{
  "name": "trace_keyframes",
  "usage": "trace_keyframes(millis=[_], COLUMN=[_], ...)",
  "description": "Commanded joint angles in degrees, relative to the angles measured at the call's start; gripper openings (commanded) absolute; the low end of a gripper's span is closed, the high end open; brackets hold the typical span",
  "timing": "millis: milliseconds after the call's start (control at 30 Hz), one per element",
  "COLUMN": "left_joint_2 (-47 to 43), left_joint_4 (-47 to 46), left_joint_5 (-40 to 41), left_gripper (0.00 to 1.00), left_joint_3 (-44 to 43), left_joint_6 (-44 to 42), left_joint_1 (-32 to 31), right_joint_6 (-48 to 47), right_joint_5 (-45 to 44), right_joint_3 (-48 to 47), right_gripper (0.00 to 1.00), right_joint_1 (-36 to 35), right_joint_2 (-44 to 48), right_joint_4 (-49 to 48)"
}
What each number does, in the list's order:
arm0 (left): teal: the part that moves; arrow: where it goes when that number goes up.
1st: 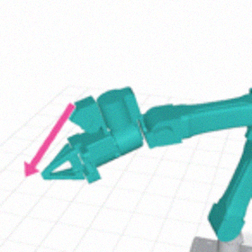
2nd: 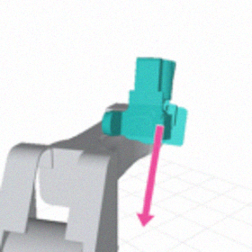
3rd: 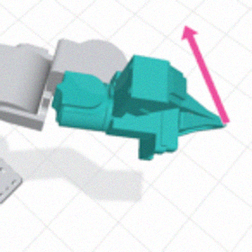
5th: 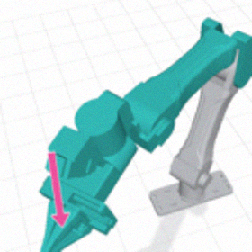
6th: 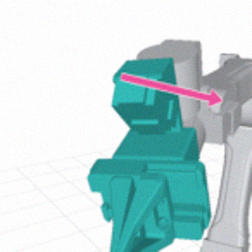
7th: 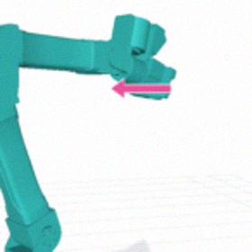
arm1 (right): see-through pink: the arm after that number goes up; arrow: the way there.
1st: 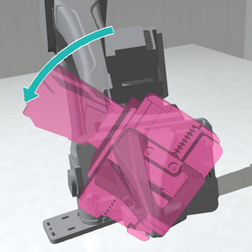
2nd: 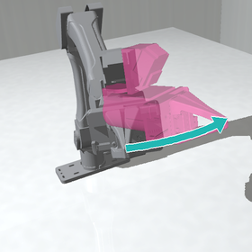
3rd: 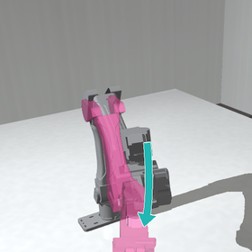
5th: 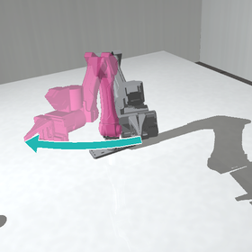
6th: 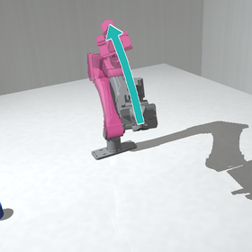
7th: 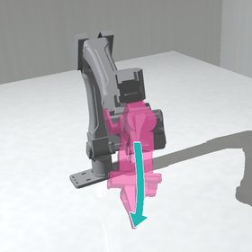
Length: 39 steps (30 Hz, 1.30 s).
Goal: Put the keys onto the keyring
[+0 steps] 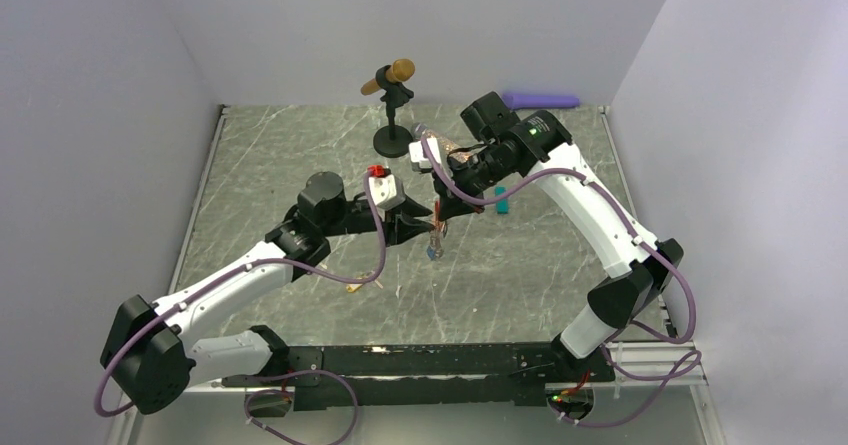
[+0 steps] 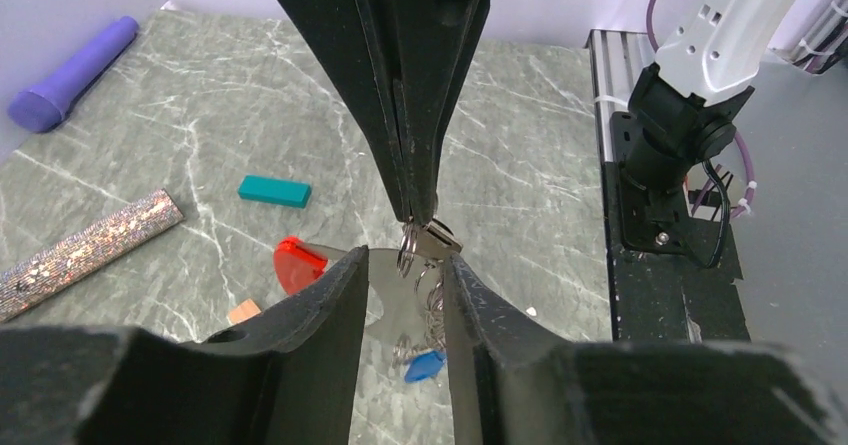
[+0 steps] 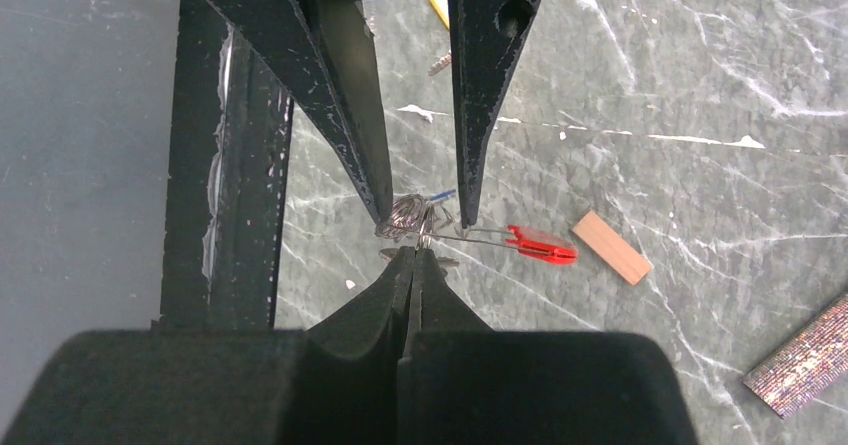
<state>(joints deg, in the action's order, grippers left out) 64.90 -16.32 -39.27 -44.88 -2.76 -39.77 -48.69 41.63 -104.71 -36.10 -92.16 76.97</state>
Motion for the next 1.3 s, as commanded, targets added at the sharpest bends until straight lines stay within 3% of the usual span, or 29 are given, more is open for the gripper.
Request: trace_keyframes(millis=[0,133,300,567,833,1000,1267], left_joint_2=[1.28,1.67,2.40,0.14,-2.13,-2.22,-1.25], left_joint_4=[-3.71,-3.77,-2.51,-9.09,-24.48,-32.34,-36.51], left_joint_5=[-3.13,-3.66,-4.69,-2.37,0.73,3.54,6.08], left_gripper=[0.35,0.23,0.00,0.00,0.00,0.00,0.00], left_joint_3=[-2.86,-3.25,-4.03,-0.08,5.17,7.35,7.83], left_joint_6=[1.88,2.10,1.95,7.78,19.74,25.04,28.26], left_joint_1=[0.08,0.10,0.09,0.14,1.17,1.46,1.45], right_joint_6=[-1.08,-1.06,-1.06,-0.67,-0.88,-0.73,-0.22], right_joint_5=[2.14,2.23,2.40,5.99,10.52,12.25,13.52], right_joint_3=[-0.27,-0.37,-0.50,0.06,2.55,3.49,4.81], right_gripper=[0.00,0.00,0.00,0.00,0.01,0.05,0.15], right_joint_1=[-0.28,-0.28,-0.29,1.13,2.84,3.37,3.54], right_joint_2=[1.15,0.95,0.81,1.49,3.20,4.06,5.16], right_joint_4=[0.03,0.16,0.13,-0.42,-2.37,-3.39,-5.15])
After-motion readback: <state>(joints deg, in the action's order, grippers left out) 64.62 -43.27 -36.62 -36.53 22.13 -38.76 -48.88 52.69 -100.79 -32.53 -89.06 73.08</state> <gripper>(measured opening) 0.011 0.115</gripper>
